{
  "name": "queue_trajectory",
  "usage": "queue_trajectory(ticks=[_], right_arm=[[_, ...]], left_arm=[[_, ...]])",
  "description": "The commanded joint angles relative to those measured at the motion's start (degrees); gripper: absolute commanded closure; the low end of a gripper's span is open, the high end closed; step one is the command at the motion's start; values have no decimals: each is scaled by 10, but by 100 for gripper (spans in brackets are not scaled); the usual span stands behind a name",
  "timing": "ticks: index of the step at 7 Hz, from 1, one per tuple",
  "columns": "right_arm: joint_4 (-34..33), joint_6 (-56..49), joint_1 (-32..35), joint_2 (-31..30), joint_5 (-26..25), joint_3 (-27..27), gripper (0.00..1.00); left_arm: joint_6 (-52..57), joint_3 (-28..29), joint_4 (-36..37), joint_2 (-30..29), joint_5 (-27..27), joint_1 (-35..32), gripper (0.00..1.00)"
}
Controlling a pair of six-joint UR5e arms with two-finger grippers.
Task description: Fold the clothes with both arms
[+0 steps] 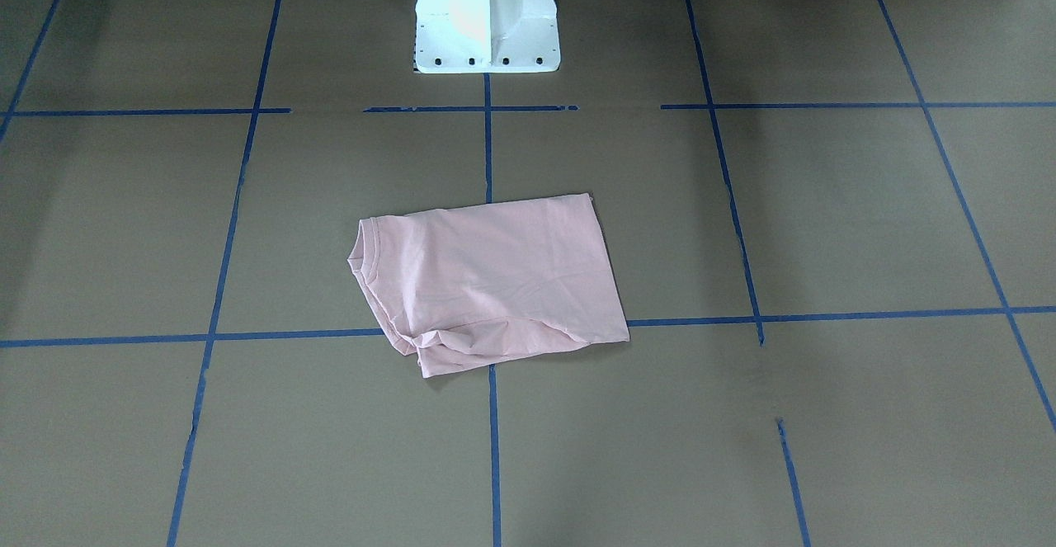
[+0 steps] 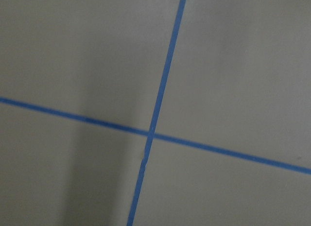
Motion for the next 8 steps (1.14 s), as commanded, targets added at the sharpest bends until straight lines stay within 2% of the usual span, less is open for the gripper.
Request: queue_trajectory(ticks=[1,5,8], right_arm=[[-47,-23,-20,-64,-6,93,0],[-46,-20,-39,-82,2,87,0],[-46,-21,-45,-87,2,86,0]], left_arm=[[6,-80,123,50,-3,0,0],[1,-62,119,67,-2,2,0],[7,-70,127,69,-2,2,0]])
